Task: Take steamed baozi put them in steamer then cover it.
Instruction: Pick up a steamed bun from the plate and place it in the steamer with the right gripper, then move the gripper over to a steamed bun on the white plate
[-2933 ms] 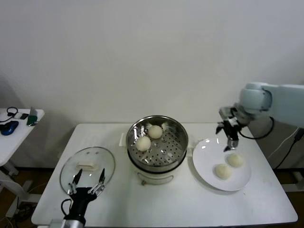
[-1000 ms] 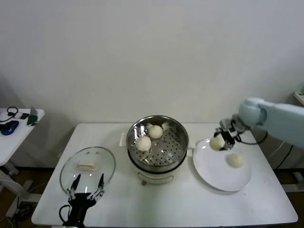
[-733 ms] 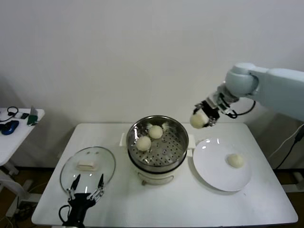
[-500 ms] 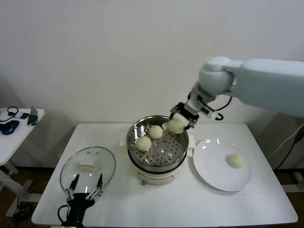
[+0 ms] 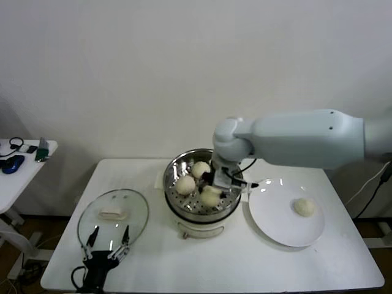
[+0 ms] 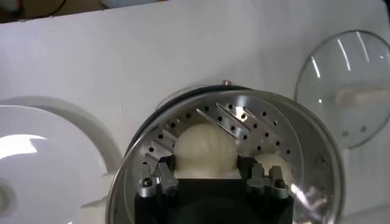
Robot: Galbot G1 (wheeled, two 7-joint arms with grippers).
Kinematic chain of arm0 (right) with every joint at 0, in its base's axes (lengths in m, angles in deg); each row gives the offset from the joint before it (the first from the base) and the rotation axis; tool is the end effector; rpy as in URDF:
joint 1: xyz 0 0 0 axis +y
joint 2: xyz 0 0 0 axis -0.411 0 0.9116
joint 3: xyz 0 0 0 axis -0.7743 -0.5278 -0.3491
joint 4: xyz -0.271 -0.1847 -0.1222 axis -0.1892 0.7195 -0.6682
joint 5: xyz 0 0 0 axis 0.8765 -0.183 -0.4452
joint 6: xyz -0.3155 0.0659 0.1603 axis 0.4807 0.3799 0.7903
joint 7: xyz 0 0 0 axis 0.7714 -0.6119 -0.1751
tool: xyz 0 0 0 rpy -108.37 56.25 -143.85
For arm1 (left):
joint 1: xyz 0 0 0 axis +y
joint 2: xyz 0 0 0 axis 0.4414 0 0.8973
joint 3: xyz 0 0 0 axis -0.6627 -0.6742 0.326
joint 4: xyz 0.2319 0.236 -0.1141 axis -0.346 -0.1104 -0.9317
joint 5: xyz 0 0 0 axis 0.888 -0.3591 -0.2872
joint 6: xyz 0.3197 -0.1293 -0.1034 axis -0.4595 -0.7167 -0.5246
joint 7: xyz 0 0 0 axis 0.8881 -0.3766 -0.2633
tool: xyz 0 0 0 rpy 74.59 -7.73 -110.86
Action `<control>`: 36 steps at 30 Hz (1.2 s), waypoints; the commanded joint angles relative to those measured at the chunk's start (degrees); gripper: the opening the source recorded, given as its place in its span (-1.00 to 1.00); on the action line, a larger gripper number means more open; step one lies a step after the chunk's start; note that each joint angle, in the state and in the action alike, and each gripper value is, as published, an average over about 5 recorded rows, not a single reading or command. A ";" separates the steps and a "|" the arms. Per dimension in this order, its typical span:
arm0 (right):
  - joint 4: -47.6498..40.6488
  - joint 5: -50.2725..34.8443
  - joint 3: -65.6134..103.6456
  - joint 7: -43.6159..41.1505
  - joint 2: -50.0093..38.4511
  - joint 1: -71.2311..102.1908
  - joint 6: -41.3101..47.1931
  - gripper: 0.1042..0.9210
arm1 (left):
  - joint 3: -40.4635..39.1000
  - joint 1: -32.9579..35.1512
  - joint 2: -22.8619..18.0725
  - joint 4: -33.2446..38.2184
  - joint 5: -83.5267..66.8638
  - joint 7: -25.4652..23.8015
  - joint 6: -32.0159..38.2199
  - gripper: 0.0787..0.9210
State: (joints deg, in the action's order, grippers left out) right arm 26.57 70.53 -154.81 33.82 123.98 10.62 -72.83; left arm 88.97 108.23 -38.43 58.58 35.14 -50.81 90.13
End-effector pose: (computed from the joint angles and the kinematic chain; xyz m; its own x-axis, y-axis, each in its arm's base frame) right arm 0.4693 0.1364 -0.0862 -0.1390 -0.1273 0.9821 -0.1852 -0.9708 -0.1521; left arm 0.1075 0.0507 -0.3204 -0.9852 -0.0434 0.1658 -0.0447 0.9990 -0.0044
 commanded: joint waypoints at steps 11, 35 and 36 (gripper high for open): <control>-4.98 7.13 3.00 4.13 2.21 5.35 -2.24 0.59 | -0.37 0.01 -0.33 0.63 0.69 0.04 -0.17 0.77; -12.64 -24.58 -17.28 -9.81 -33.13 -15.89 16.50 0.76 | -1.61 -0.99 -0.74 1.00 1.00 0.04 -0.06 0.77; -12.57 -22.78 -15.41 -9.20 -35.12 -12.74 17.46 0.76 | -1.60 -1.02 -0.77 0.87 1.03 0.01 -0.04 0.77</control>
State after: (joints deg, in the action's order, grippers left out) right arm 15.50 49.74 -165.58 25.43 104.85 -4.17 -65.46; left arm 87.46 107.52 -39.10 59.72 36.25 -50.77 90.02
